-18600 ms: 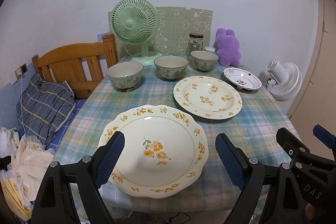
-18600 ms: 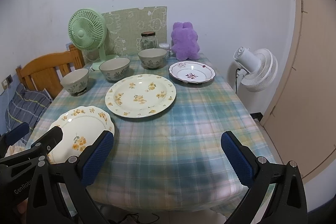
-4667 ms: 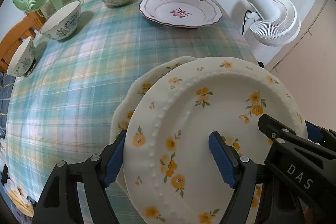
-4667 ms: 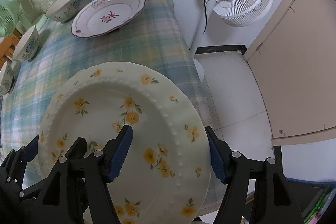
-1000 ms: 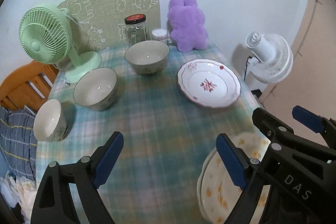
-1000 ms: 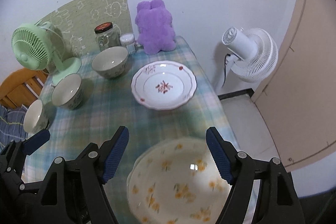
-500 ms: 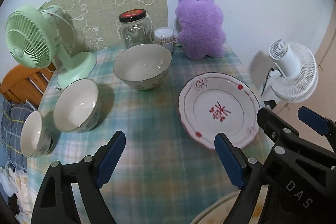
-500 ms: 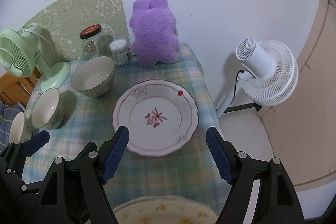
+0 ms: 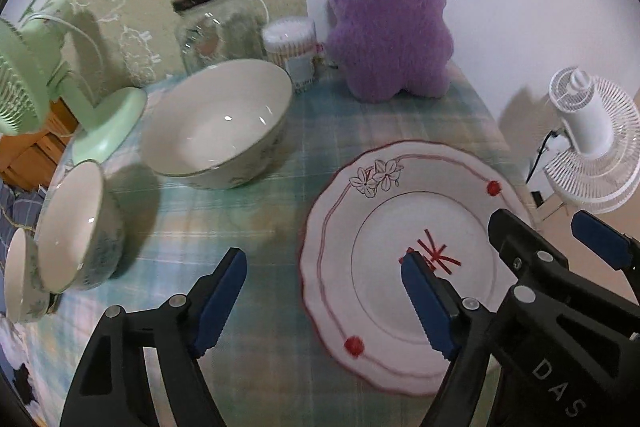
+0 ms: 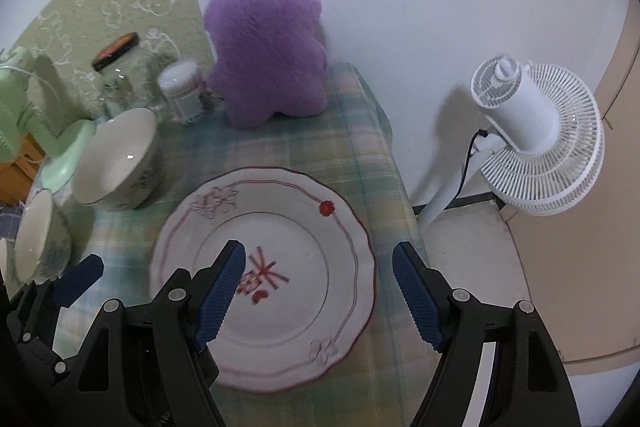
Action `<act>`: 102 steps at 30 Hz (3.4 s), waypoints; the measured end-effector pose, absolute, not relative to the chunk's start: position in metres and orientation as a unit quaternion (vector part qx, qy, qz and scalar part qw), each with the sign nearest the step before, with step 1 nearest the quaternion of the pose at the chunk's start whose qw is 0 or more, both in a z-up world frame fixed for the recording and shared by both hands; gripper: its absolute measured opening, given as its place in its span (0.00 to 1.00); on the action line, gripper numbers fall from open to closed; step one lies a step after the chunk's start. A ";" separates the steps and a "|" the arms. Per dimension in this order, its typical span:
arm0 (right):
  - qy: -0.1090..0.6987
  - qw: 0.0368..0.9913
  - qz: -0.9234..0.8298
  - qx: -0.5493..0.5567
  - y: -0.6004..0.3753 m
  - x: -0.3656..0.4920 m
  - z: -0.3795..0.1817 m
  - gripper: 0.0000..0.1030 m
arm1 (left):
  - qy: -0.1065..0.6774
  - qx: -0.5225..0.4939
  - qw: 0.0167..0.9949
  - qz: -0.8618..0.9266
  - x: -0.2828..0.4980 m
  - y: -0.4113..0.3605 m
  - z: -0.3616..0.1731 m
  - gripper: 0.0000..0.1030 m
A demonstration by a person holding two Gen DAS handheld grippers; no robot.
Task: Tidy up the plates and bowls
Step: 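Move the left gripper toward the red-patterned white plate, then close the left gripper on the rim of the red-patterned plate, then lift the red-patterned plate with the left gripper over the yellow-flower stack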
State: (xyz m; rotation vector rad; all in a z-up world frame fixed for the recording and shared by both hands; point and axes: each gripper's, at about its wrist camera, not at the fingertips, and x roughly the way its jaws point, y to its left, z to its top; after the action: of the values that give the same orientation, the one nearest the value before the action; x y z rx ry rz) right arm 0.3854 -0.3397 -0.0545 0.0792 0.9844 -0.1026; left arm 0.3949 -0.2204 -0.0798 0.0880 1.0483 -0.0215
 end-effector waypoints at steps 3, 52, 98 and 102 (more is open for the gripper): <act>0.485 0.872 -0.050 0.042 -0.345 0.396 -0.070 0.77 | 0.514 0.043 0.857 -0.006 0.402 -0.222 -0.094 0.75; 0.535 0.843 -0.030 0.046 -0.328 0.386 -0.090 0.58 | 0.525 0.057 0.849 -0.029 0.370 -0.202 -0.085 0.57; 0.500 0.846 -0.167 0.082 -0.311 0.173 -0.002 0.58 | 0.505 0.074 0.844 -0.163 0.199 -0.191 -0.025 0.57; 0.510 0.839 -0.170 0.084 -0.321 0.160 -0.014 0.58 | 0.519 0.077 0.834 -0.173 0.190 -0.202 -0.039 0.57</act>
State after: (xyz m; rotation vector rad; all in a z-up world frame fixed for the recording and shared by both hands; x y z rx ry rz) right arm 0.1602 -0.3205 -0.0138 0.1773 1.0774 -0.3595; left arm 0.1895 -0.2024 -0.0386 0.1632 1.0987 -0.3659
